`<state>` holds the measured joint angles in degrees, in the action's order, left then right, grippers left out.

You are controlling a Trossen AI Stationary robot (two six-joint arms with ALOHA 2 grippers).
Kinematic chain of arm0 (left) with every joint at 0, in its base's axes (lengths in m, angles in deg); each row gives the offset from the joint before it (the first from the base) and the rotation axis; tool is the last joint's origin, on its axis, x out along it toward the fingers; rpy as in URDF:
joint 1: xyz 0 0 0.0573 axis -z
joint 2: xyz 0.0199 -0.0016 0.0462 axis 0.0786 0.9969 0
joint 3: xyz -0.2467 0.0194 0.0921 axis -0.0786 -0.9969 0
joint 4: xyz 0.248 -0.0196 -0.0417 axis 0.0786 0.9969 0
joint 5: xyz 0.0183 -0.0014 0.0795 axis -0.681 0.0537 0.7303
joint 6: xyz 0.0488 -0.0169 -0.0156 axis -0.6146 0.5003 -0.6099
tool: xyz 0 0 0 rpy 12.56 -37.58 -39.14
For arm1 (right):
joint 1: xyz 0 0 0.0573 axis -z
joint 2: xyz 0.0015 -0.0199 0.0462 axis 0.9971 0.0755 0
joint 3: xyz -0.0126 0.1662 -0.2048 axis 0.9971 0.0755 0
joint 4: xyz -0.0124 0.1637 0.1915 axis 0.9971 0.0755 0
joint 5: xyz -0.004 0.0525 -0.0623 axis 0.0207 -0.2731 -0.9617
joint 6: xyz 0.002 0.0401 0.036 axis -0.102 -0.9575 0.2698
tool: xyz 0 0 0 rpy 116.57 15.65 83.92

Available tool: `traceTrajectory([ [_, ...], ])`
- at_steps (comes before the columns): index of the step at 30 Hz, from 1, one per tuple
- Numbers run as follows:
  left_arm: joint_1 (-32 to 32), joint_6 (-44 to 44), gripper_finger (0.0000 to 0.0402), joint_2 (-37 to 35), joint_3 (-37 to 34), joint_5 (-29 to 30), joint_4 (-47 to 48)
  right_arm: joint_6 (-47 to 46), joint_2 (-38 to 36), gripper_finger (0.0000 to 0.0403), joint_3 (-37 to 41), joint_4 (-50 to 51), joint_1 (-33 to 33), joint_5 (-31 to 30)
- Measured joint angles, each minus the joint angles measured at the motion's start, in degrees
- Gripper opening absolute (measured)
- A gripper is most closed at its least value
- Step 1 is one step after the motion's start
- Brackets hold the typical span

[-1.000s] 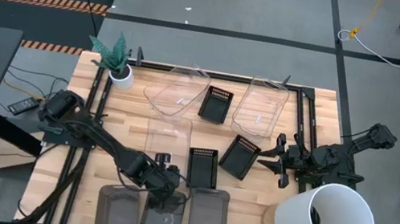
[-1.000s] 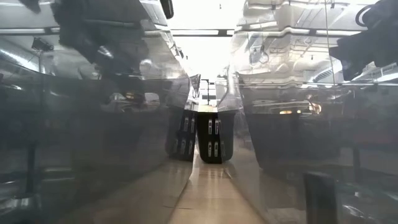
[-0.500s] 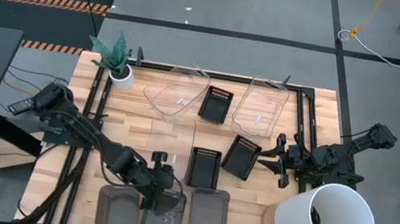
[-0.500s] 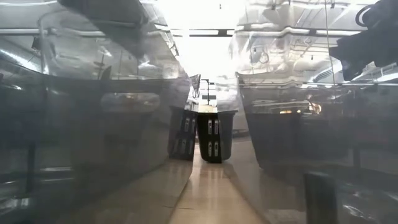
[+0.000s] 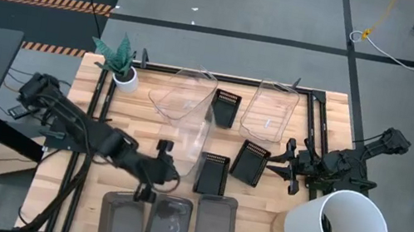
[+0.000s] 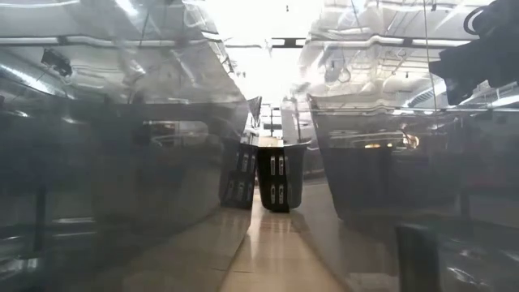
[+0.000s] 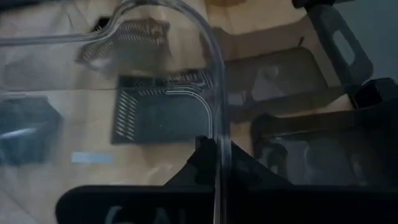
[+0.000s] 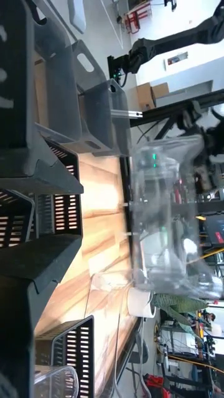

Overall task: Stack baskets by color
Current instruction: Stack the bottom transparent bin on top of the top left transparent bin

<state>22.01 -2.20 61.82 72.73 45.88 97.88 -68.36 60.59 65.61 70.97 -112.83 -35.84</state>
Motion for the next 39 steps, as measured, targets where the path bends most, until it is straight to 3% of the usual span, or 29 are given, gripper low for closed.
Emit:
traceTrajectory([
  [9, -9.96, -12.9, 0.0007, -5.67, 0.07, -6.82, 0.36, 0.0, 0.0, 0.0119, 0.01, 0.0, 0.01, 0.0],
  [16, -24.19, -25.83, 0.0007, -5.6, 0.07, -22.58, 2.6, 0.0, 0.0, 0.0119, 0.02, 0.0, 0.0, 0.0],
  [20, -31.87, -33.17, 0.0007, -6.14, 0.0, -27.97, 4.13, 0.0, 0.0, 0.0119, 0.01, 0.0, 0.0, 0.0],
  [32, -44.89, -61.03, 0.0007, -6.36, 0.0, -28.1, 16.35, 0.0, 0.0, 0.0119, 0.02, 0.0, 0.0, 0.0],
  [39, -48.88, -63.3, 0.0007, -5.57, 0.0, -25.69, 21.45, 0.0, 0.0, 0.0119, 0.02, 0.0, 0.01, 0.0],
])
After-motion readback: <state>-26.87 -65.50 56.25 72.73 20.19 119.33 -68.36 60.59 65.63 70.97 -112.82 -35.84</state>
